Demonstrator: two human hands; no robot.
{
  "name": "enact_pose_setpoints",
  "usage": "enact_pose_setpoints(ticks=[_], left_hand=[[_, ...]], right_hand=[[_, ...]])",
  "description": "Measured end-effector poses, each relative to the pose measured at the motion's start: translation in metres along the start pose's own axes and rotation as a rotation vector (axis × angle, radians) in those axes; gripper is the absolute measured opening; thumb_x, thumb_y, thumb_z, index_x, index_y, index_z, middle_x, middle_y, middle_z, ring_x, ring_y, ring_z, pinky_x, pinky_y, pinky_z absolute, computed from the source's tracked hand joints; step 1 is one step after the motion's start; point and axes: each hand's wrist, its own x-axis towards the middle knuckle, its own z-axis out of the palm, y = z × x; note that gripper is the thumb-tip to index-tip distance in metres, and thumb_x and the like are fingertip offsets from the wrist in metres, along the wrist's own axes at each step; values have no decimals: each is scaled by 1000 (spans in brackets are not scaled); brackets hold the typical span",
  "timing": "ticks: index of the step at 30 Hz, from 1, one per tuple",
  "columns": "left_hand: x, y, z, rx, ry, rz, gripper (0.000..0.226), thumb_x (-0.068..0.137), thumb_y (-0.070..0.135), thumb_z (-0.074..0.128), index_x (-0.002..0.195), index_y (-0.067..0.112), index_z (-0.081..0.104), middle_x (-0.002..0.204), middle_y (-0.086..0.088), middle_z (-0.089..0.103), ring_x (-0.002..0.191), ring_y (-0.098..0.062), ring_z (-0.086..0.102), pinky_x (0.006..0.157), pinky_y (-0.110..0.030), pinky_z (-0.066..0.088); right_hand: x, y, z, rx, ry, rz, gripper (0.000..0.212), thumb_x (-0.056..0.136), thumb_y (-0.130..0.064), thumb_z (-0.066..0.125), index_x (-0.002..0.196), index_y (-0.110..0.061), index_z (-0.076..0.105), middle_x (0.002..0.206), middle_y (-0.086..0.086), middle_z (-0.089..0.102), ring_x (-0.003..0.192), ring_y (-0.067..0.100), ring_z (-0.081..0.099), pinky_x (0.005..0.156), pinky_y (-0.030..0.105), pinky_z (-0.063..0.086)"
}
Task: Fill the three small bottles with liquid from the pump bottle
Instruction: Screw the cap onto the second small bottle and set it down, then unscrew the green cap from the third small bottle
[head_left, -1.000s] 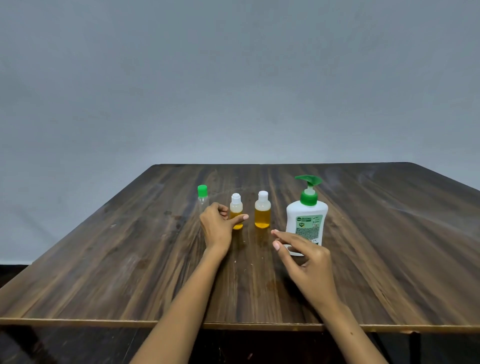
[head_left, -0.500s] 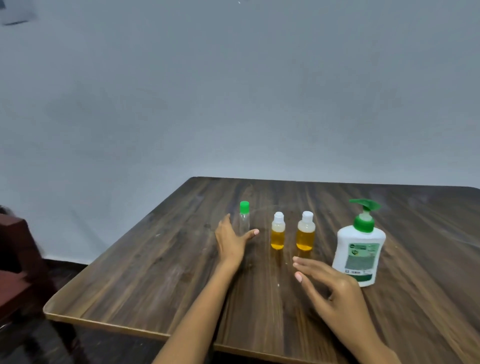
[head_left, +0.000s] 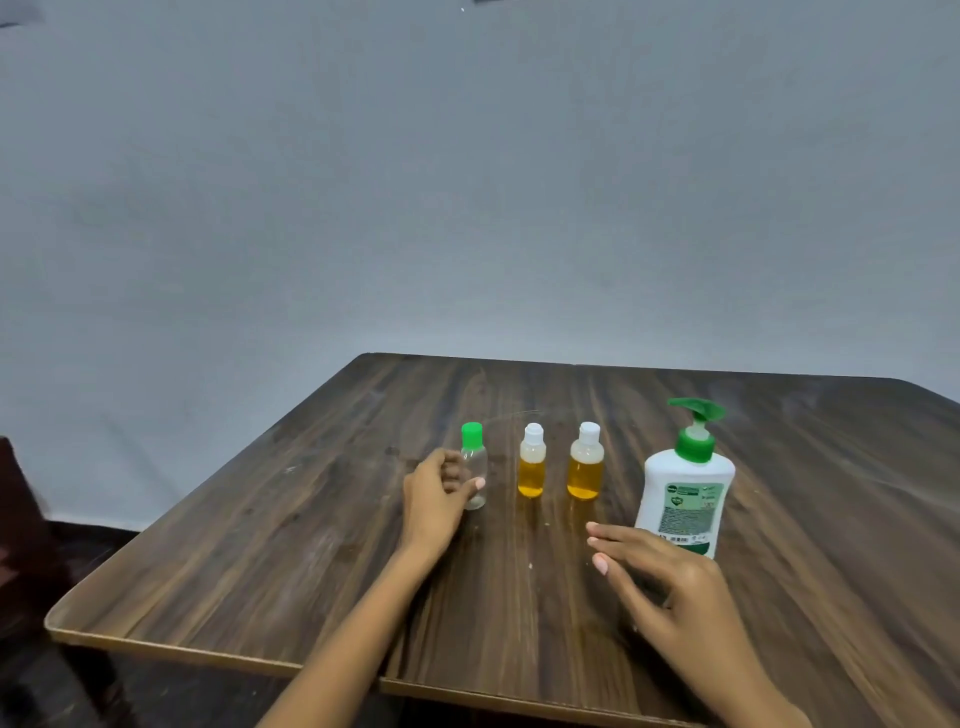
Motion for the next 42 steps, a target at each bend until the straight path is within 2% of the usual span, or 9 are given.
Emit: enact_pose_setpoints(ticks=[2,5,12,16,19,27,31,37,42], left_hand=[[-21,6,-3,-41,-65,28,36,78,5,80,97,28,60,82,-4,73,78,-18,72,71,-24,57],[-52,21,-2,-109,-182,57,37,78,3,79,104,22,62,81,-3,75,76,-10,72,72,-19,55],[-90,39,24,-136,-385,218,37,80,6,78,107,25,63,95,6,75,93,-6,70,85,-20,54],[-92,40,27,-124,-380,249,32,82,11,78,109,20,63,97,6,74,95,-5,70,86,-22,54],[-95,43,30,-115,-357,262,35,80,12,79,111,15,64,97,5,74,93,-3,69,84,-22,54],[-94,46,39,-127,-238,283,29,76,9,81,102,18,71,92,9,74,89,-1,68,81,-18,53],[-94,43,39,-136,-230,293,27,75,17,84,97,26,71,88,11,74,87,-1,69,78,-17,53],[-94,40,40,-134,-218,276,34,74,35,84,100,15,73,89,7,75,89,-7,70,80,-24,57],[-92,40,39,-149,-237,253,32,74,29,84,101,15,74,91,6,75,90,-5,70,83,-24,56]], right_hand=[[-6,1,-10,-15,-6,15,29,86,-43,56,96,-25,77,107,-24,67,99,-6,62,81,14,49],[-10,1,-21,-21,8,50,21,85,-37,62,95,-26,77,105,-25,67,98,-6,63,76,9,48],[3,-8,-18,72,112,116,23,85,-27,71,108,-24,72,107,-19,69,102,-3,62,85,22,51],[24,-13,-5,56,77,68,38,83,-25,71,121,-21,65,116,-14,65,110,-3,58,89,21,49],[37,-13,6,0,61,42,31,83,-21,73,114,-21,70,118,-12,65,111,-2,57,92,26,50],[37,-10,17,-106,156,62,20,81,-27,76,100,-22,75,96,-10,65,89,7,63,71,31,53],[41,-9,14,15,134,108,22,75,-23,80,96,-22,76,87,-8,64,83,6,62,72,27,51],[47,-9,2,192,40,164,24,71,-11,82,93,-19,77,86,-5,70,80,6,66,72,21,50],[50,-7,-4,174,-15,112,22,73,-12,81,94,-18,76,88,-5,70,83,5,65,74,18,50]])
